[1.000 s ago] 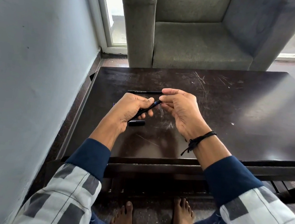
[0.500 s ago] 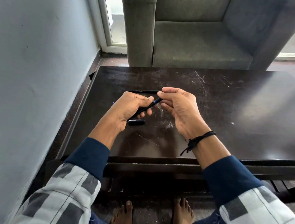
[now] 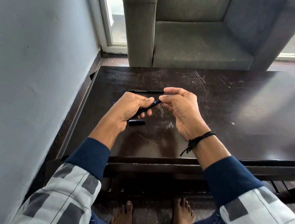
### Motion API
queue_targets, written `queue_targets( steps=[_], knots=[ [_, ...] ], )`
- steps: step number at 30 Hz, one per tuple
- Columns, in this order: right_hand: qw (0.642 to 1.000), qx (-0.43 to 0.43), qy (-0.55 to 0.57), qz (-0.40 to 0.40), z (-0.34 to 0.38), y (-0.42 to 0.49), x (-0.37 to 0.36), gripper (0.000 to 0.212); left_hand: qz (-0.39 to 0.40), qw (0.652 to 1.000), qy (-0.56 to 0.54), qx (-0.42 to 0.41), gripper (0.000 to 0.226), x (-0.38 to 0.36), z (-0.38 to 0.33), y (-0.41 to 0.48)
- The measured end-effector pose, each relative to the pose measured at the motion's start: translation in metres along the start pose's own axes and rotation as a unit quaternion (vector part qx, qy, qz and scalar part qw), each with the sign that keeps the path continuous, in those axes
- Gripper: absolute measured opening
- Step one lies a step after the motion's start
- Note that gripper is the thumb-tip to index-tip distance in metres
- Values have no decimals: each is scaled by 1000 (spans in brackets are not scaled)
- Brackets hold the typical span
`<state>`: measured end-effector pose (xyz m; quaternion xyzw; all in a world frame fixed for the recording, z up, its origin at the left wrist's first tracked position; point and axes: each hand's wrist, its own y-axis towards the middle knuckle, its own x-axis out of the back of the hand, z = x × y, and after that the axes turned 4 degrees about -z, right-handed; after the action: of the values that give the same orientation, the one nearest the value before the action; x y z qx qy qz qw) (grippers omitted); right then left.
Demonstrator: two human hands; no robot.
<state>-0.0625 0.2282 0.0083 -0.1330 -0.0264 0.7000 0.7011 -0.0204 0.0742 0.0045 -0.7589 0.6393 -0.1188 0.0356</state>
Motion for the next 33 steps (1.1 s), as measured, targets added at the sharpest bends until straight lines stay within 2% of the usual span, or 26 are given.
queue_targets(
  steps=[4,11,16,22,28,33],
  knots=[
    [1000,-1,18,7,2,1,-1,35,3,1000,-4,1,23,0,0,-1],
    [1000,4,-3,-3,-1,-1,-1,24,2,1000,3,-1,24,0,-1,-1],
    [1000,5,22,3,3,-1,-2,33,4,1000,0,4,24,-1,-1,-1],
    [1000,0,-3,0,0,0,-1,25,-2,1000,1,3,25,0,-1,-2],
    [1000,12,6,16,4,-3,-1,43,3,1000,-1,3,25,-1,0,-1],
    [1000,6,-1,6,1,-1,-1,30,3,1000,-2,1,25,-1,-1,-1]
  ],
)
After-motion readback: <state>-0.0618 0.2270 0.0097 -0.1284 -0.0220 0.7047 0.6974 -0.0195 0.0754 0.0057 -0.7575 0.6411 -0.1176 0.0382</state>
